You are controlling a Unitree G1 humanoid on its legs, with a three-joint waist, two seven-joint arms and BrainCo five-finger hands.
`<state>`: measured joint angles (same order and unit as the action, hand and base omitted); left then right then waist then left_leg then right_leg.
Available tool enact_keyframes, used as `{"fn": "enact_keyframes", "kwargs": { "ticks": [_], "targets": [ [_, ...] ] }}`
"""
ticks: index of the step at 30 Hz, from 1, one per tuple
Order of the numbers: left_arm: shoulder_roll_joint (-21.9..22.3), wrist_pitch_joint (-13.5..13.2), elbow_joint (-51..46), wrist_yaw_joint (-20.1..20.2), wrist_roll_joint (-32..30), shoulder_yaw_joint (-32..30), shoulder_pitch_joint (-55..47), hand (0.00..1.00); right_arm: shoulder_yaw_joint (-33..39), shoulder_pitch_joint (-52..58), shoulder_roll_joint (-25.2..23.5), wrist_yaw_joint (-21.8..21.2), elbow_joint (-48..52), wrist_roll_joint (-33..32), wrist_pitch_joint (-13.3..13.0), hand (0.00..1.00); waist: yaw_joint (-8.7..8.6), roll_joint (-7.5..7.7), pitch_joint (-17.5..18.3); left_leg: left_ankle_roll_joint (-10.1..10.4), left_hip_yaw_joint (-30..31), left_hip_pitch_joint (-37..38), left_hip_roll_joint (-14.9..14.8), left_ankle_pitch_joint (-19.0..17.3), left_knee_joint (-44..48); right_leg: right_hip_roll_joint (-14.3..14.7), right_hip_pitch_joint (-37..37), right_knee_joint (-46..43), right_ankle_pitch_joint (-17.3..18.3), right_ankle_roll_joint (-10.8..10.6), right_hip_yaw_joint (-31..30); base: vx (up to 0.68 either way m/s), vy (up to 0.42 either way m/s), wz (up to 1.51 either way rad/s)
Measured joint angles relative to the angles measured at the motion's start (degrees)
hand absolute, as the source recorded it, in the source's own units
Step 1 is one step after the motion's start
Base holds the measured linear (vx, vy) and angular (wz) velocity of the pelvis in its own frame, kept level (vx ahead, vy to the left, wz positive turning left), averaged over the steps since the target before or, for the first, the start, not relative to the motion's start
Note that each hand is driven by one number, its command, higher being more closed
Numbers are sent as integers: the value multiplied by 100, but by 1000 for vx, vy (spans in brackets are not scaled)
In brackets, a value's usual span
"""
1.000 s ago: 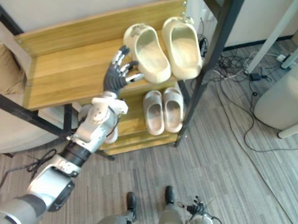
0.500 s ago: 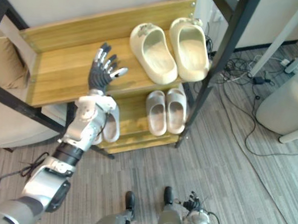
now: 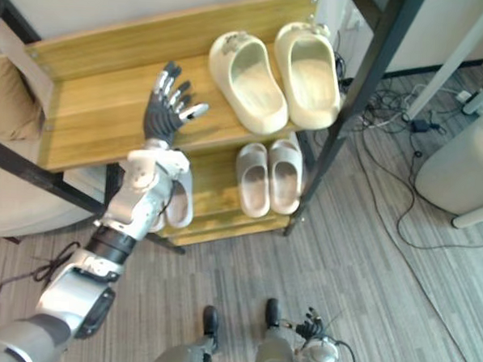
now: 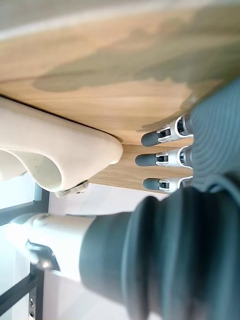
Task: Organize the slippers on the shoe rack
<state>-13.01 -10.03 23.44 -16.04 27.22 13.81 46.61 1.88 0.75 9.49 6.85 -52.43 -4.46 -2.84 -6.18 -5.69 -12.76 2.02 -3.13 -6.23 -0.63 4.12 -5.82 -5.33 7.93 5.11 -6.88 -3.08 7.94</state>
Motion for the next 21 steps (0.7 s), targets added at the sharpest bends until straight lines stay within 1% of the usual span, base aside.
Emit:
{"fn": "enact_keyframes", "kwargs": {
  "ticks": [3,9,15,21],
  "targets": [
    [-16,84,95,-3,0,86,216,0,16,-3,-5,-1,0,0,-1,0,-10,1,0,7,-77,-20,0,-10,0,-2,53,-1,-1,1,-86,49,0,-11],
    [-90,88,317,-5,1,139,569,0,25,-2,-15,1,88,-3,-6,0,-64,5,-3,4,-161,-122,18,-12,0,-8,223,-2,-50,-6,-244,19,5,-12],
    [-190,88,332,-4,5,137,590,0,25,6,-30,1,151,-6,-4,0,-85,7,-4,2,-238,-122,23,-12,0,-8,263,-2,-78,-12,-328,-2,4,-6],
    [-187,87,540,5,104,139,771,0,25,6,-33,1,159,-13,-6,0,-122,8,-5,-5,-257,-159,33,-8,0,-12,321,-2,-95,-14,-354,2,1,-3]
  ]
}}
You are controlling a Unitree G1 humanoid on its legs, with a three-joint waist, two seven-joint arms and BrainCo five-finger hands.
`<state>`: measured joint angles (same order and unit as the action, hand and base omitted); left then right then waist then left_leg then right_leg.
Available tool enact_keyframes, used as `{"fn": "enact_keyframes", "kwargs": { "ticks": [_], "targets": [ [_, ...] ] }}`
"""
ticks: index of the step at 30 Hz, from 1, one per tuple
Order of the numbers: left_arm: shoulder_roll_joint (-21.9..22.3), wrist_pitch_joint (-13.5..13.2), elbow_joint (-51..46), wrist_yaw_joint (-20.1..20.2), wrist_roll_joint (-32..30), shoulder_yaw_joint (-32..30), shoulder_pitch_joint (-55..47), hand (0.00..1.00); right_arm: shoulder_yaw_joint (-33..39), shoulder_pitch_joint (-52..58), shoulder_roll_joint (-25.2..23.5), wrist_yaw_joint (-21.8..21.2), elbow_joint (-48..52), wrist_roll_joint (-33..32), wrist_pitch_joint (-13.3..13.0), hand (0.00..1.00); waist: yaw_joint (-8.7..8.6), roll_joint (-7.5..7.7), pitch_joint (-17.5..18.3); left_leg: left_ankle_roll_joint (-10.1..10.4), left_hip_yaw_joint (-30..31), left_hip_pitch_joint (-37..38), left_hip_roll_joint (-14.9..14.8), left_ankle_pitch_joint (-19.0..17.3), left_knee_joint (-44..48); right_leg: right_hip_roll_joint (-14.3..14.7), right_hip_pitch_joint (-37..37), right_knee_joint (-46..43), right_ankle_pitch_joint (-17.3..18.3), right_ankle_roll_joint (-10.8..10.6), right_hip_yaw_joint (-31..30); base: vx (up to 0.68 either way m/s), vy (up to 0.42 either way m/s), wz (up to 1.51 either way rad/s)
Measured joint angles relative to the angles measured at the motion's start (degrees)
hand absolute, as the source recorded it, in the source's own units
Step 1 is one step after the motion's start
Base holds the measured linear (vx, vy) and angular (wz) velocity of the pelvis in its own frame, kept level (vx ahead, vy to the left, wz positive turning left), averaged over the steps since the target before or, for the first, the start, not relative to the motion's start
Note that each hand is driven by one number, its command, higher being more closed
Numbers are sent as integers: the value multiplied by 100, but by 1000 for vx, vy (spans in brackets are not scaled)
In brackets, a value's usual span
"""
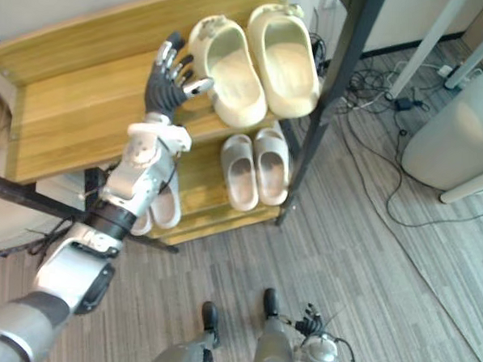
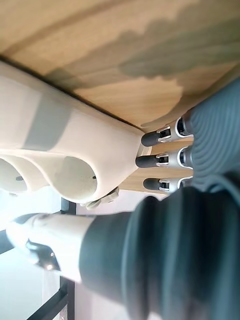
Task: Organize the slippers on the shoe rack
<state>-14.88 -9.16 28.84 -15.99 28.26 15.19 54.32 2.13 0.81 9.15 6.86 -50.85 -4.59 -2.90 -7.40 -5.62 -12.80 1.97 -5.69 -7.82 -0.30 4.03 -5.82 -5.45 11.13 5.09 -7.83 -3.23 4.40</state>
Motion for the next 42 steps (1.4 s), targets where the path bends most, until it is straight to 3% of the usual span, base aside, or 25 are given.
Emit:
{"fn": "enact_keyframes", "kwargs": {
  "ticks": [16,24,31,38,42],
  "targets": [
    [-47,-3,193,-2,5,51,188,0,10,0,-7,0,6,-5,-48,0,-47,21,-12,-13,-24,-7,28,-9,0,-14,25,0,-14,-17,-49,2,0,0],
    [-358,62,376,-6,-113,21,272,0,120,4,-16,-2,-14,-6,-61,0,-68,24,-15,-15,26,89,20,-7,0,0,-102,0,-19,-5,11,0,-1,1],
    [-413,31,-765,-90,-228,-129,-127,0,92,7,-6,-14,-67,-3,-57,0,0,25,-14,-45,184,112,38,33,-1,-43,-213,0,-8,-20,170,3,8,13],
    [65,-65,-2072,-167,-238,-93,-1033,0,-169,-39,31,-120,-212,10,-51,0,145,53,27,-79,436,213,102,57,-2,-117,-438,0,45,-63,404,8,24,19],
    [408,-182,-2950,-88,-345,402,-1877,0,-431,-67,-6,-139,-288,26,-3,0,343,87,101,-94,497,347,124,70,-4,-142,-630,0,88,-82,511,24,20,14]
  ]
}}
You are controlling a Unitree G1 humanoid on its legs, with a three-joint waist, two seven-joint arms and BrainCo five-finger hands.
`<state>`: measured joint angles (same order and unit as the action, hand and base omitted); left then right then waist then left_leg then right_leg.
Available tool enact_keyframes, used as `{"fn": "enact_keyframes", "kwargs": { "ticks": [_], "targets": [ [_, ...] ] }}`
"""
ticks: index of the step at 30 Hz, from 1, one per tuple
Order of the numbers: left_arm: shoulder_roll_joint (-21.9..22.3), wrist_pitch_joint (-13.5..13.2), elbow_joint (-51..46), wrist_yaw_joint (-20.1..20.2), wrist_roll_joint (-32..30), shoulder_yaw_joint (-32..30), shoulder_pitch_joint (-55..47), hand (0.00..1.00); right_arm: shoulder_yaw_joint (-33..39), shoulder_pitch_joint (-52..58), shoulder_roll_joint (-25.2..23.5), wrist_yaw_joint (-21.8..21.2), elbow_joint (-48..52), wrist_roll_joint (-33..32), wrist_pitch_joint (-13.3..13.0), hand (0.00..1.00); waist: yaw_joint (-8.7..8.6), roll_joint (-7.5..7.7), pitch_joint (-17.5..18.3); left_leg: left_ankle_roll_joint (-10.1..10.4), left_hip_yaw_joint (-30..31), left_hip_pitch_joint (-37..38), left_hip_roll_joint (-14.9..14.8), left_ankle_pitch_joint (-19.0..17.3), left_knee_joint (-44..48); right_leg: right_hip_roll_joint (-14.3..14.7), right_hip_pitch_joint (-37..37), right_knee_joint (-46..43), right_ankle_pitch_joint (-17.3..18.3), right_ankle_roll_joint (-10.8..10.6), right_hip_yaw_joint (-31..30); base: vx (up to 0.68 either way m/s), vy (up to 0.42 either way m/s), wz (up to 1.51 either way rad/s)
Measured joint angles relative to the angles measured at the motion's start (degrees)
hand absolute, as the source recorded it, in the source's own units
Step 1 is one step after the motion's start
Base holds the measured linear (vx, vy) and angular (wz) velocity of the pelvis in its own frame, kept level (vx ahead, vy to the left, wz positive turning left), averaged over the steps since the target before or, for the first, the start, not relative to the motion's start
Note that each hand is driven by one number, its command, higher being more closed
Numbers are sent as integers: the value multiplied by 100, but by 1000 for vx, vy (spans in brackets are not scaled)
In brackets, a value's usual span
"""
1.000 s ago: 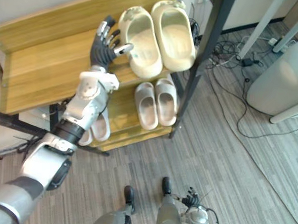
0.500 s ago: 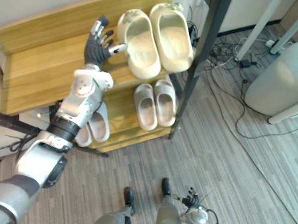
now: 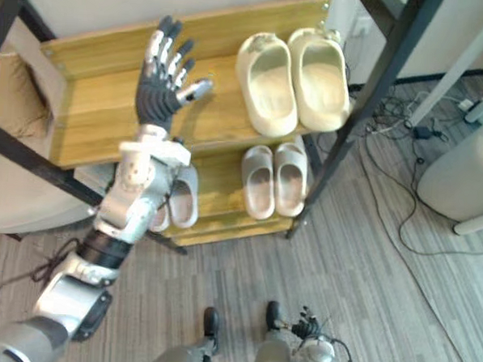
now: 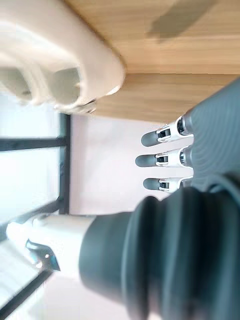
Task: Organize the slippers on the shoe rack
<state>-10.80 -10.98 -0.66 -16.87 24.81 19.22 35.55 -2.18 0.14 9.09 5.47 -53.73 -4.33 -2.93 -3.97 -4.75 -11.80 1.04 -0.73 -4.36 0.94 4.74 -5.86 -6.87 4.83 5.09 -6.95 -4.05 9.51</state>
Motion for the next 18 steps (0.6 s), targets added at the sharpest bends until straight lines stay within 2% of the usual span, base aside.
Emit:
{"fn": "enact_keyframes", "kwargs": {
  "ticks": [4,10,13,18],
  "targets": [
    [74,13,-56,287,-70,496,-839,0,-222,-18,-80,-46,-53,216,26,0,66,18,145,0,216,99,7,0,-3,-12,-212,1,85,10,264,5,4,29],
    [67,79,-58,677,-105,882,-2095,0,-355,-7,-128,-40,-233,223,69,0,330,107,282,72,529,143,-3,-6,-3,1,-425,4,206,16,606,-4,-18,29],
    [31,205,-60,1059,-42,1054,-2725,0,-374,56,-162,-41,-266,418,70,0,432,156,383,77,711,179,4,-1,-2,-2,-545,4,254,10,820,18,-16,33],
    [37,412,278,1508,-7,1109,-3677,0,-361,116,-184,-41,-362,440,73,0,476,215,522,63,1134,293,56,24,0,-19,-874,2,387,-25,1224,29,-22,41]
  ]
}}
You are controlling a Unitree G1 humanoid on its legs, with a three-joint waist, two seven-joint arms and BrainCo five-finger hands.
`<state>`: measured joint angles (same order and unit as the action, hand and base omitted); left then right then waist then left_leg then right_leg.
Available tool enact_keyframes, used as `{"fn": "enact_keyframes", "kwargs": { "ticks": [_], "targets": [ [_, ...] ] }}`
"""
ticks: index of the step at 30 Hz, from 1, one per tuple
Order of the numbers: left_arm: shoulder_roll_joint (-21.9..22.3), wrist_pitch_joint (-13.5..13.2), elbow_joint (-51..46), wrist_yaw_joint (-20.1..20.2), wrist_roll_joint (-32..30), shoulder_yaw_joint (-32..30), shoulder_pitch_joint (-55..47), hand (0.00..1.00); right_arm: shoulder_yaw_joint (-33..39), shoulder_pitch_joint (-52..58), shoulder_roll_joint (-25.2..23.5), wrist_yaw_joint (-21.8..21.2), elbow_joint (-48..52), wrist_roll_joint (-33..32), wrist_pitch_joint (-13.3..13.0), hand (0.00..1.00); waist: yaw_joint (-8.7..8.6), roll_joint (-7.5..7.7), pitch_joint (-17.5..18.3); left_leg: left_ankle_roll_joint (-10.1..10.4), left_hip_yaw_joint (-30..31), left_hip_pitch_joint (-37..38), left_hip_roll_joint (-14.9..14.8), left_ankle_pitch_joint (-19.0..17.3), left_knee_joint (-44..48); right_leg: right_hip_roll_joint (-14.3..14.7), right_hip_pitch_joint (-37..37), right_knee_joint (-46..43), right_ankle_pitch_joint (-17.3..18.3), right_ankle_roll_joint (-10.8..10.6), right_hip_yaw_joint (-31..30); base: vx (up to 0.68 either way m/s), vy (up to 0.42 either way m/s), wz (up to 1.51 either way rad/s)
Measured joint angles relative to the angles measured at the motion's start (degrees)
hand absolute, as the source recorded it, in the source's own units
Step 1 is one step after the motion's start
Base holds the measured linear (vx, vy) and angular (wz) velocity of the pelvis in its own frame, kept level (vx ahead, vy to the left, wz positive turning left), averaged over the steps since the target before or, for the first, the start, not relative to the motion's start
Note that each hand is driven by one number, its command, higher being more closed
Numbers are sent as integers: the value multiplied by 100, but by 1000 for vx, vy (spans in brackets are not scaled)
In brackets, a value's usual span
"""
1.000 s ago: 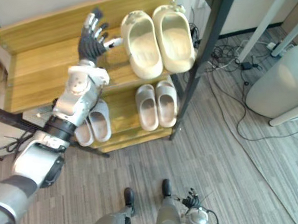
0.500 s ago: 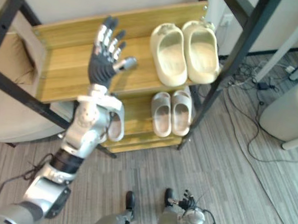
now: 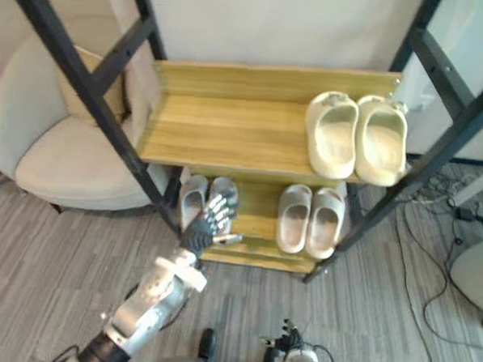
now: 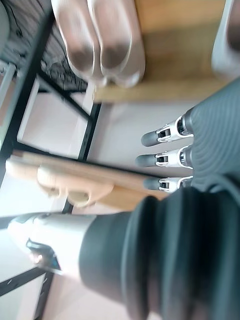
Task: Organize the slippers on the shoe rack
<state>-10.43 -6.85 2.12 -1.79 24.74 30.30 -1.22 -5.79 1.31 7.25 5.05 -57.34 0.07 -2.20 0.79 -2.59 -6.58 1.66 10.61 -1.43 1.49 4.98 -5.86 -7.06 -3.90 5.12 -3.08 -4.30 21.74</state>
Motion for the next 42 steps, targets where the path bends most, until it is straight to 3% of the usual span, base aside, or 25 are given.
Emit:
{"fn": "enact_keyframes", "kwargs": {
  "ticks": [6,16,28,31,32,33,35,36,38,40,41,42],
  "targets": [
    [158,160,1749,95,-505,-907,-566,0,13,64,-45,2,-4,6,-6,0,157,63,46,29,119,153,0,-23,1,10,-208,0,86,-5,162,-3,-11,13],
    [241,253,4356,-190,-1491,-2272,-692,0,137,209,-74,36,1,221,-47,0,179,268,183,76,77,153,-8,-100,1,21,-182,-1,188,-20,91,4,0,-2],
    [490,254,4925,-348,-1692,-2915,-789,0,111,193,-122,45,-6,434,-48,0,251,262,328,-2,-313,168,-2,-284,31,21,-13,-14,203,-26,-341,33,9,-18],
    [517,229,4907,-369,-1689,-2992,-785,0,111,108,-128,47,-31,435,-44,0,274,272,291,-74,-351,17,47,-697,641,-187,331,-1026,740,-67,-380,47,35,-6],
    [516,224,4906,-382,-1685,-3052,-776,0,112,102,-182,48,-34,435,-43,0,271,337,257,-114,-289,-72,160,-989,1015,-404,525,-1831,1144,-167,-406,59,39,22],
    [522,225,4912,-422,-1691,-3044,-765,0,112,94,-206,50,-31,436,-41,0,264,324,232,-127,-190,-65,219,-1145,1198,-564,786,-2666,1286,-240,-512,82,48,40],
    [513,228,4903,-465,-1699,-3041,-756,0,124,79,-216,51,27,439,-38,0,251,344,209,-191,63,-36,299,-1209,1368,-669,1260,-3935,1230,-156,-983,76,23,57],
    [513,233,4901,-467,-1710,-3042,-746,0,122,79,-225,52,27,439,-38,0,251,316,188,-210,149,-44,318,-1223,1409,-652,1358,-4148,1248,-127,-1160,134,-46,82],
    [531,250,4793,-538,-1757,-3115,-721,0,104,47,-299,45,21,435,-39,0,261,430,163,-152,576,-87,371,-1267,1615,-250,1459,-4016,1756,-90,-2156,187,-118,99],
    [523,250,4765,-569,-1783,-3120,-682,0,108,0,-340,45,15,428,-40,0,254,540,114,-52,845,-230,553,-1336,1802,-110,1356,-3266,1803,-14,-2615,129,-204,94],
    [511,257,4774,-572,-1805,-3139,-588,0,130,-17,-306,48,3,423,-35,0,264,586,85,6,1004,-320,643,-1393,1923,-195,1134,-2968,2006,-71,-2526,100,-205,78],
    [537,256,4780,-573,-1805,-3144,-570,0,132,-27,-283,48,2,423,-30,0,285,527,85,15,1042,-366,625,-1396,1920,-187,1102,-2846,2027,-62,-2475,83,-219,67]
  ]
}}
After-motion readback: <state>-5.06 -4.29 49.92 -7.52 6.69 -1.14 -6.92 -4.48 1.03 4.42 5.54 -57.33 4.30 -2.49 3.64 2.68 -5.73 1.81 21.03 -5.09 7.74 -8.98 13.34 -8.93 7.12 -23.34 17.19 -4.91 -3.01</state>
